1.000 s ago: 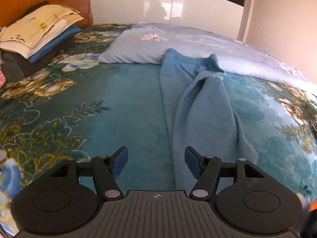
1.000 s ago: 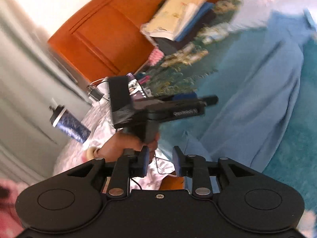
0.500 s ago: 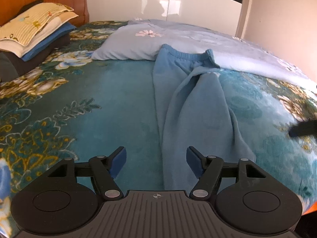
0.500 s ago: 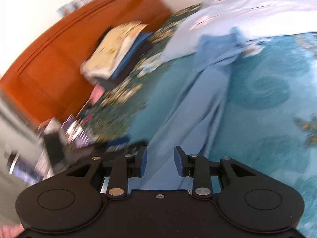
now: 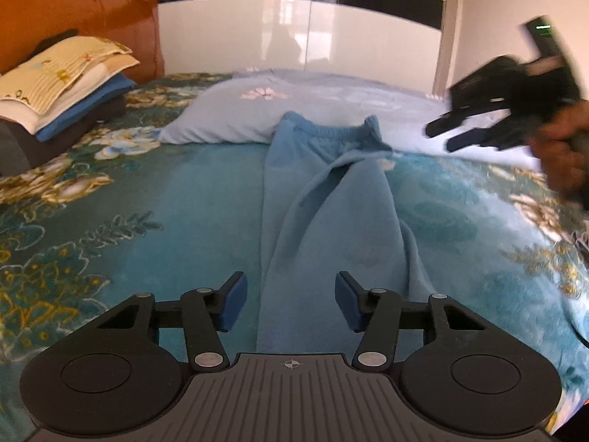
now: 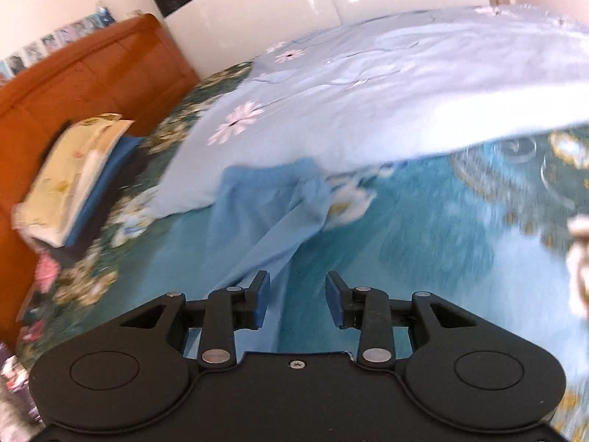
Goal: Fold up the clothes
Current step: 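Move the right gripper to the waistband corner and grasp it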
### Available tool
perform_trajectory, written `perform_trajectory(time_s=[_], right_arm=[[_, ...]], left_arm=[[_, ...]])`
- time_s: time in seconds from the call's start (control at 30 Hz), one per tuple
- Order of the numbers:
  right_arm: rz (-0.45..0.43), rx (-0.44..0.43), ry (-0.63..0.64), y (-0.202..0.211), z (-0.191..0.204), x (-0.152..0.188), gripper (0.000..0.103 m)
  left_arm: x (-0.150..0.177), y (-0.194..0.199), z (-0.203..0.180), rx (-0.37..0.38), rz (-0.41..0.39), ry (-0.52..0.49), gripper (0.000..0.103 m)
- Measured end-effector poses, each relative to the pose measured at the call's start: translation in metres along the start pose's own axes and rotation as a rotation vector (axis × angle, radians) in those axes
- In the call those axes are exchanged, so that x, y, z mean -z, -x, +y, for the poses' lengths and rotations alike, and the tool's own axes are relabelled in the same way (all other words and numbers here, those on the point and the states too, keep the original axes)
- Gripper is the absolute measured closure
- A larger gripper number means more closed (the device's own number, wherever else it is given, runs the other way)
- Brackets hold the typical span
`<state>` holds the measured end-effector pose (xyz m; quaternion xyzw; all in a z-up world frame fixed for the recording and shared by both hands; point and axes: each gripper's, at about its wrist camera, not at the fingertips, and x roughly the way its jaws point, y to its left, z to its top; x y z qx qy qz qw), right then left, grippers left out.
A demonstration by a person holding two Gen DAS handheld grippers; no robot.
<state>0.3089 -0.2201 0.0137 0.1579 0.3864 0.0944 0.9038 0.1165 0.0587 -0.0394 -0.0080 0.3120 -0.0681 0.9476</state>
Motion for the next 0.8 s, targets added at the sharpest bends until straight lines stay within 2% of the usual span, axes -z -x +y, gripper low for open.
perform_trajectory(time_s=[0.17,0.23,0.57,0.8], right_arm=[[0.004,0.104,0.072,-0.048,0.008,-0.027,0.067],[0.007,0.124,0.103,-0.065,0.012,-0.034,0.06],[0.043,0.15,0.183,-0.124,0.036,-0.048,0.059],[0.079,0.198,0.13,-0.152,0.036,-0.055,0.059]], left_arm=[[0.004,-0.002,-0.002,-0.003,-0.027,0.028,0.053],[0.006,-0.003,-0.003,-0.006,-0.032,0.034,0.053],[0.015,-0.016,-0.002,-0.014,0.025,0.048,0.054],[0.015,-0.02,0.004,0.004,0.056,0.05,0.054]])
